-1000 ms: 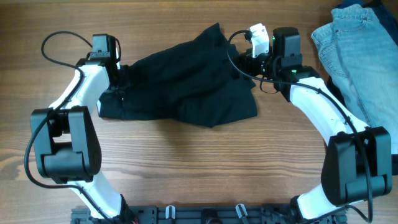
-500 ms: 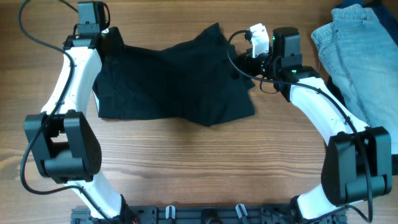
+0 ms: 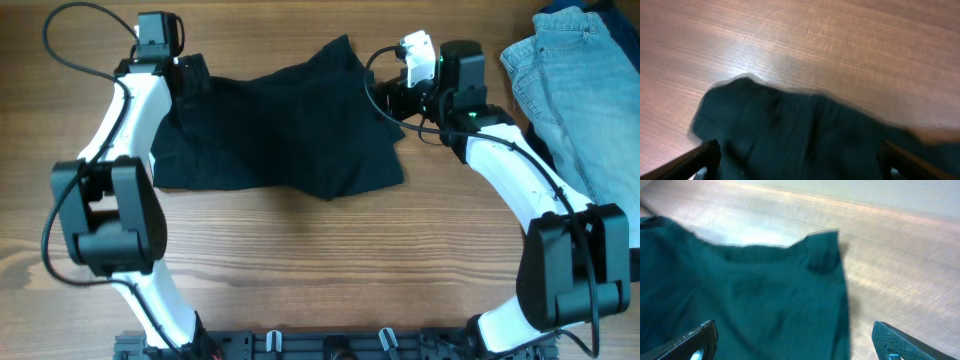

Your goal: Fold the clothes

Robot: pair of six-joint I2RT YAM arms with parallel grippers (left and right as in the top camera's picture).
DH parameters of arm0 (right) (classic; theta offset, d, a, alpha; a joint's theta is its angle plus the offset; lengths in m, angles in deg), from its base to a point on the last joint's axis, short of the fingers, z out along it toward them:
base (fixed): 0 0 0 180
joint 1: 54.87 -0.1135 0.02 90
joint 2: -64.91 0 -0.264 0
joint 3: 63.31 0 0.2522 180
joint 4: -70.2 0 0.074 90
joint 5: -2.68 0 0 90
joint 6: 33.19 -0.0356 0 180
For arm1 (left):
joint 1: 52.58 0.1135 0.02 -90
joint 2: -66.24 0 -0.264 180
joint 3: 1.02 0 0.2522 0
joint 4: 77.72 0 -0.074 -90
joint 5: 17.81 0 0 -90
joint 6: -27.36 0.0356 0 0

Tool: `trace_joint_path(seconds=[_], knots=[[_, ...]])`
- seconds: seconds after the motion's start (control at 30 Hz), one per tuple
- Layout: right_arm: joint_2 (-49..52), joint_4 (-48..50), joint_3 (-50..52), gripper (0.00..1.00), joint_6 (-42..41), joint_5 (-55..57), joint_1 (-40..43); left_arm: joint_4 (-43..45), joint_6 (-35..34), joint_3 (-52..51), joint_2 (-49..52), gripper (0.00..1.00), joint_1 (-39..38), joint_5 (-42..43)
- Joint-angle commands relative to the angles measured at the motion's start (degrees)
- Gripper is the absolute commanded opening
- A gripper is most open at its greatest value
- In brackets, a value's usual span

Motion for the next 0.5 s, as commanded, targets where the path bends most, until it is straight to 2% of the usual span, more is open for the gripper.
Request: trace_joint_path(seconds=[0.0, 0.17, 0.37, 0.47], knots=[[3.4, 3.9, -1.0, 0.98, 2.0, 2.7, 0.4, -4.6, -4.2, 0.8, -12.2, 1.00, -1.1, -1.2], [11.8, 9.6, -2.6, 0.93, -3.5, -1.5, 0.8, -9.2, -6.0, 0.8, -22.1, 1.00, -2.8, -0.2], [18.9, 15.9, -3.8, 0.91, -8.3, -5.4, 0.8, -13.7, -6.0, 0.8, -23.1, 1.00, -4.0, 4.6], [19.9, 18.2, -3.8, 0.85, -10.1, -5.3, 0.8, -14.3, -6.0, 0.8, -23.1, 1.00, -4.0, 4.6]])
